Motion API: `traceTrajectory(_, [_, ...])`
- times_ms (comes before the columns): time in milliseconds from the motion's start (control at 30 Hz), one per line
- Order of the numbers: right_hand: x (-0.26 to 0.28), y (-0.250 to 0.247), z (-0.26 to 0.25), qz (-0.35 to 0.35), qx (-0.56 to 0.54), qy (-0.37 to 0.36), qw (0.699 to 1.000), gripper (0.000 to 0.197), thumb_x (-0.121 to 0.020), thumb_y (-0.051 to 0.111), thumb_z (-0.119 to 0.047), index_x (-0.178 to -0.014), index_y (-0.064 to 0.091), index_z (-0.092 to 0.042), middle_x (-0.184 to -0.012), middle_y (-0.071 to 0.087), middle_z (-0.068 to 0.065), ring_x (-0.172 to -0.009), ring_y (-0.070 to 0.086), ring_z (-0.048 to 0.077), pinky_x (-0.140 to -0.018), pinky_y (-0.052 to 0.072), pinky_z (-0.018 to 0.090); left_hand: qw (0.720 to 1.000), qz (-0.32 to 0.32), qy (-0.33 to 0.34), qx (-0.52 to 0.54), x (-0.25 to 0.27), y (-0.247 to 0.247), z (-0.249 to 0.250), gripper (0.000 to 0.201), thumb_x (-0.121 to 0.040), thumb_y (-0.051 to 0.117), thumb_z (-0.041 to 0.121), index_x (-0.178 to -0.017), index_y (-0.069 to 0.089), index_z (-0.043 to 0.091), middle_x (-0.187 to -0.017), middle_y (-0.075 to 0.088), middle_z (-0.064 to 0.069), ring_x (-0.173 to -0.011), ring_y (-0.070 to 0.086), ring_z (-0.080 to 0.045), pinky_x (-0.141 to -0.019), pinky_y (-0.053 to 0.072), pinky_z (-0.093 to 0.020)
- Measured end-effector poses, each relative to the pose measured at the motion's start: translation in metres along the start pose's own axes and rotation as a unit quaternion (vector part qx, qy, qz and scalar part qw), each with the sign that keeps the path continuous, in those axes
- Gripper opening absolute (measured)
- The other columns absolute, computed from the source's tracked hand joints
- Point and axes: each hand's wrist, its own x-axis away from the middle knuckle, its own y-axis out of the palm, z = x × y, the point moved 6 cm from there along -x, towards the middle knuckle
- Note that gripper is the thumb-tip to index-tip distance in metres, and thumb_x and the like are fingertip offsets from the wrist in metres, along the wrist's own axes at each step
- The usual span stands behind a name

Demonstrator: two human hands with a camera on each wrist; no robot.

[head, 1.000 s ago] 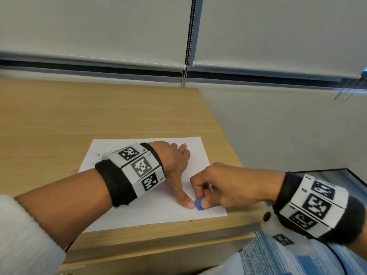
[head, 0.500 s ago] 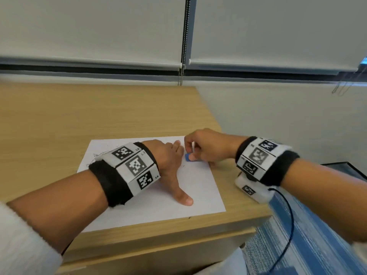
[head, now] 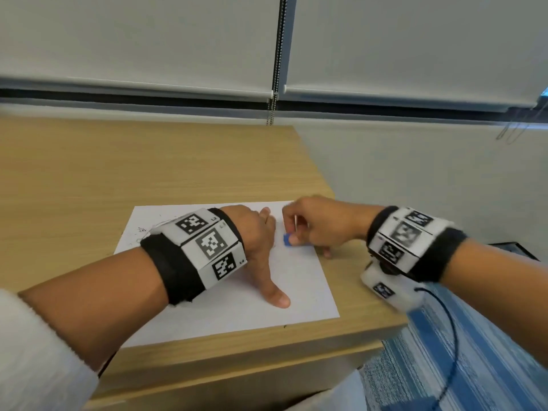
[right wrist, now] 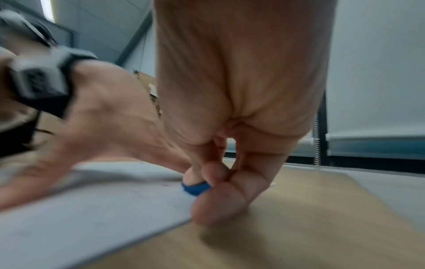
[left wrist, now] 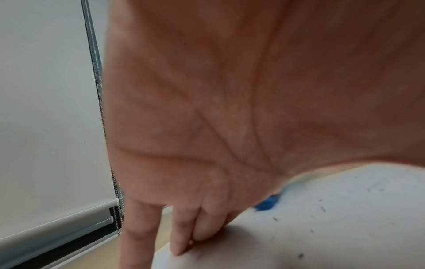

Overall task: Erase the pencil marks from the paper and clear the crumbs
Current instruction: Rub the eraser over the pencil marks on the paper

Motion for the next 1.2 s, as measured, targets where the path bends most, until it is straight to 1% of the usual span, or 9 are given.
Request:
traceTrajectory(133, [-0.003,-0.005,0.008,0.040,-0.015,0.037,0.998,0.013,-0.093,0.058,-0.020,-0.088,0.049,-0.012,-0.075,0.058,0.003,-0.045,0.063,0.023,-0.057,0.054,0.037,1.000,-0.010,-0.007,-0.021,-0.002,0.000,0.001,0.151,-0.049,0.053,0.095,-0.150,-0.019,0.009,-0.160,-0.023,-0.005,-0.148,0.013,-0.025,-0.114,0.028,-0.046])
traceTrajectory(233, [0.020,0.013,0.002,-0.024,-0.021,0.037,0.999,0.013,-0.093,0.059,-0.018,-0.086,0.049,-0.013,-0.074,0.059,0.007,-0.041,0.060,0.019,-0.046,0.047,0.029,1.000,-0.007,-0.005,-0.017,-0.001,-0.002,0.003,0.149,-0.051,0.054,0.093,-0.151,-0.017,0.007,-0.160,-0.021,-0.009,-0.148,0.012,-0.026,-0.115,0.026,-0.046])
traceTrajectory(333, [0.040,0.020,-0.003,-0.088,-0.036,0.027,0.995,0.006,-0.093,0.058,-0.014,-0.094,0.053,-0.012,-0.086,0.067,0.022,-0.049,0.063,0.021,-0.052,0.052,0.028,1.000,0.000,-0.002,-0.012,0.000,-0.003,0.004,0.149,-0.053,0.056,0.091,-0.151,-0.015,0.006,-0.160,-0.020,-0.010,-0.148,0.010,-0.026,-0.116,0.024,-0.044])
traceTrajectory(500, [0.048,-0.008,-0.004,0.059,-0.022,0.025,0.998,0.008,-0.088,0.059,-0.012,-0.095,0.058,-0.016,-0.084,0.071,0.009,-0.057,0.067,0.013,-0.060,0.053,0.019,1.000,0.005,0.007,-0.004,0.001,-0.006,0.004,0.148,-0.050,0.060,0.090,-0.153,-0.005,0.006,-0.162,-0.011,-0.010,-0.148,0.011,-0.027,-0.115,0.025,-0.046])
traceTrajectory(667, [0.053,0.005,-0.003,0.054,0.051,0.053,0.996,0.010,-0.084,0.066,-0.021,-0.090,0.066,-0.013,-0.084,0.066,-0.003,-0.075,0.061,0.013,-0.065,0.051,0.024,0.999,0.018,0.023,-0.015,0.004,-0.010,0.003,0.138,-0.055,0.060,0.088,-0.153,0.011,0.005,-0.161,0.008,-0.010,-0.146,0.013,-0.026,-0.114,0.027,-0.046])
traceTrajectory(800, [0.046,0.002,-0.003,0.014,0.049,0.075,0.996,0.009,-0.082,0.066,-0.014,-0.088,0.067,-0.008,-0.082,0.070,0.003,-0.065,0.063,0.016,-0.062,0.054,0.029,0.999,0.010,0.030,0.007,0.006,-0.009,-0.001,0.135,-0.055,0.056,0.090,-0.153,0.015,0.007,-0.160,0.011,-0.009,-0.146,0.015,-0.026,-0.114,0.026,-0.046])
traceTrajectory(900, [0.021,-0.037,0.002,0.092,0.023,0.090,0.991,0.009,-0.083,0.067,-0.009,-0.091,0.062,-0.010,-0.078,0.071,0.006,-0.049,0.061,0.011,-0.054,0.054,0.026,0.999,0.020,0.037,0.023,0.013,-0.012,-0.009,0.129,-0.062,0.051,0.090,-0.154,0.012,0.009,-0.162,0.003,-0.005,-0.148,0.008,-0.025,-0.116,0.022,-0.047])
traceTrajectory(1033, [-0.028,-0.084,0.017,0.167,0.042,0.112,0.979,0.015,-0.085,0.068,-0.007,-0.094,0.057,-0.009,-0.080,0.069,0.011,-0.052,0.062,0.018,-0.055,0.054,0.027,0.997,0.059,0.023,0.042,0.036,-0.016,-0.030,0.119,-0.073,0.046,0.083,-0.155,0.004,0.008,-0.163,-0.007,-0.001,-0.149,0.001,-0.021,-0.116,0.020,-0.048])
traceTrajectory(1200, [-0.075,-0.088,0.029,0.157,0.012,0.145,0.977,0.009,-0.085,0.064,-0.001,-0.086,0.058,-0.008,-0.070,0.061,0.010,-0.049,0.059,0.017,-0.049,0.055,0.024,0.989,0.094,-0.018,0.117,0.068,-0.005,-0.098,0.104,-0.075,0.042,0.082,-0.156,0.005,0.028,-0.162,0.005,0.010,-0.147,0.015,-0.016,-0.114,0.024,-0.042])
